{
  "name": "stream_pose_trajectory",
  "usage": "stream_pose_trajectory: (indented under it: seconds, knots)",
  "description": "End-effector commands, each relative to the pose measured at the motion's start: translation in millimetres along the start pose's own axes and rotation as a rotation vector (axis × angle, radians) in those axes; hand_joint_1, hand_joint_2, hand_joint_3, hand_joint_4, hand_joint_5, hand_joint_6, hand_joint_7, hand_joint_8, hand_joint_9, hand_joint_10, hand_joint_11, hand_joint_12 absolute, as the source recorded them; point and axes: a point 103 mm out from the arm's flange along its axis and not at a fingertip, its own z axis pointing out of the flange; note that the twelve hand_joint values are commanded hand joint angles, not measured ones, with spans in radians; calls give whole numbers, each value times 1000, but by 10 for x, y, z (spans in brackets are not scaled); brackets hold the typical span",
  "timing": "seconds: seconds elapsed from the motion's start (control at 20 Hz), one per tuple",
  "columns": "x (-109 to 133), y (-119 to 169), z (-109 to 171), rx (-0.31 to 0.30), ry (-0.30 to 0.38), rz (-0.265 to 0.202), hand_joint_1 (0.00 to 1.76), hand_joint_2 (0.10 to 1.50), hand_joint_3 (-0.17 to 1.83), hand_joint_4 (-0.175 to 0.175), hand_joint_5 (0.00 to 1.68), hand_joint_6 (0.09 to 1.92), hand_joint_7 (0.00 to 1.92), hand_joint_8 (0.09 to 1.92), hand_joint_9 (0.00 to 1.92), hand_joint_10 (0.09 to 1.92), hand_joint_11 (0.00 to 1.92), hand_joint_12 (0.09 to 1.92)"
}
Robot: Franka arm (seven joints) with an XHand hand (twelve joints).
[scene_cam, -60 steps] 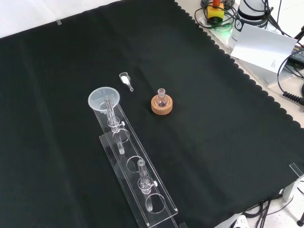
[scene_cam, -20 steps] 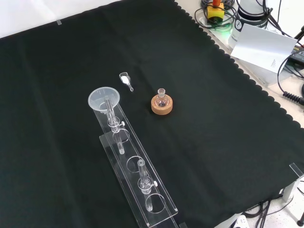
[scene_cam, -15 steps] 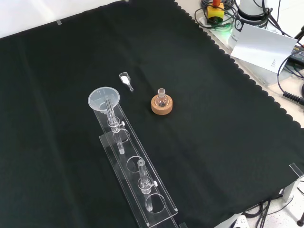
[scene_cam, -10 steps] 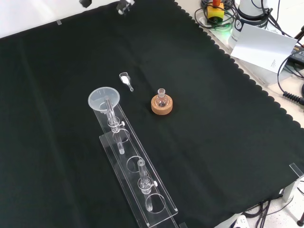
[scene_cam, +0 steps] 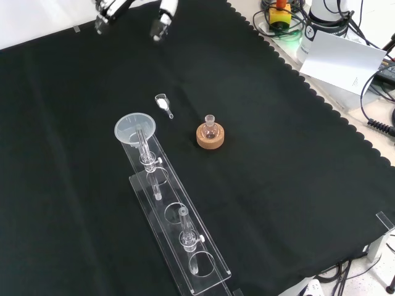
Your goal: Pick up the funnel from the transparent funnel stand.
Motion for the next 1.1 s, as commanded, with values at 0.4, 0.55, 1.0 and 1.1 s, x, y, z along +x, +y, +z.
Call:
stream_pose_trajectory:
  seconds: [0.4, 0.55, 1.0, 1.1]
  knots:
    - [402, 943, 451, 169, 0, -169, 436, 845, 164, -51, 168, 87, 43, 676, 300, 714, 176, 1405]
    - [434, 1002, 495, 176, 1, -180, 436, 832, 159, -50, 146, 87, 14, 689, 259, 742, 177, 1409]
    - [530, 1038, 573, 190, 1, -206, 435, 818, 153, -49, 123, 87, 0, 683, 235, 778, 196, 1420]
    - [565, 1034, 590, 190, 12, -215, 434, 817, 153, -49, 122, 87, 0, 681, 235, 779, 200, 1421]
